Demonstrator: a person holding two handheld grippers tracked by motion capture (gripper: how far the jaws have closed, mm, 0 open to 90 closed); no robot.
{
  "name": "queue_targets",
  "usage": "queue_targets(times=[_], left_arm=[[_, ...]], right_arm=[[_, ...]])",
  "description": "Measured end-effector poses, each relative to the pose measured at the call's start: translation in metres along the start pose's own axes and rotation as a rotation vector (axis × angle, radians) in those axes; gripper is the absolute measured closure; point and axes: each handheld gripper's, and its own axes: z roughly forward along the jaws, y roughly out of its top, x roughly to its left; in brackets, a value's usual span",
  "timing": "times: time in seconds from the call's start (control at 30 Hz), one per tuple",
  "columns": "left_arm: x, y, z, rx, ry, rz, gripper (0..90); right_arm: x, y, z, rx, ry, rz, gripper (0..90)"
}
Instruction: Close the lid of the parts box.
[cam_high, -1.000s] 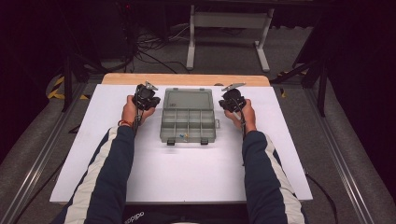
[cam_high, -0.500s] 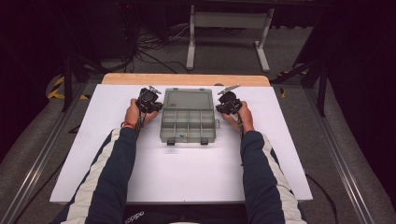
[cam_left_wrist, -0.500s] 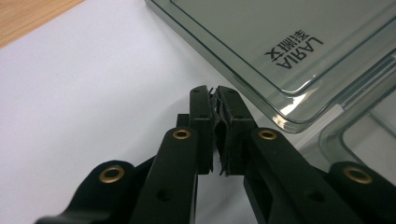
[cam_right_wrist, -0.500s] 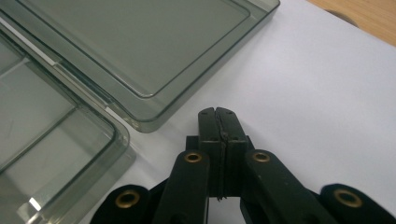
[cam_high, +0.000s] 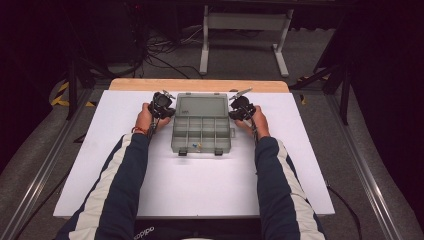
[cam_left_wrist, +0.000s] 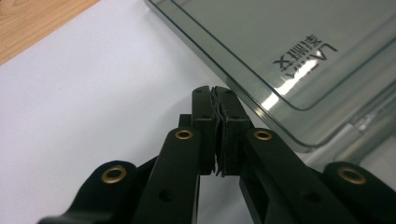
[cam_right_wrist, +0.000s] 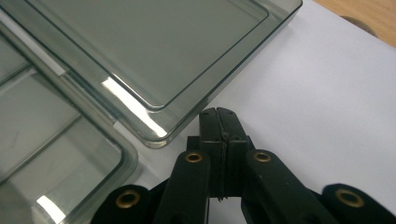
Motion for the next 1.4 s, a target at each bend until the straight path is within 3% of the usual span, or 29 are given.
queue_targets(times=[0.17, 0.63, 0.73, 0.97, 1.13, 1.4], left_arm=[[-0.001, 0.004, 0.003, 0.003, 0.014, -0.011, 87.7], [0.000, 0.005, 0.004, -0.072, 0.011, -0.076, 87.3], [0.001, 0.006, 0.003, -0.079, 0.018, -0.065, 86.3], [0.007, 0.010, -0.001, -0.114, 0.028, -0.071, 85.6], [0.010, 0.017, -0.009, -0.137, 0.043, -0.069, 86.8], [0.012, 0.025, -0.018, -0.171, 0.072, -0.069, 86.4]], right_arm=[[0.001, 0.005, 0.004, -0.004, -0.013, 0.008, 90.0], [0.002, 0.005, 0.010, -0.058, -0.052, 0.018, 90.0], [0.002, 0.003, 0.008, -0.103, -0.048, 0.040, 90.0], [0.002, 0.005, 0.002, -0.166, -0.057, 0.027, 90.0], [0.003, 0.007, 0.001, -0.157, -0.064, 0.002, 90.0], [0.001, 0.012, -0.006, -0.198, -0.084, -0.004, 90.0]])
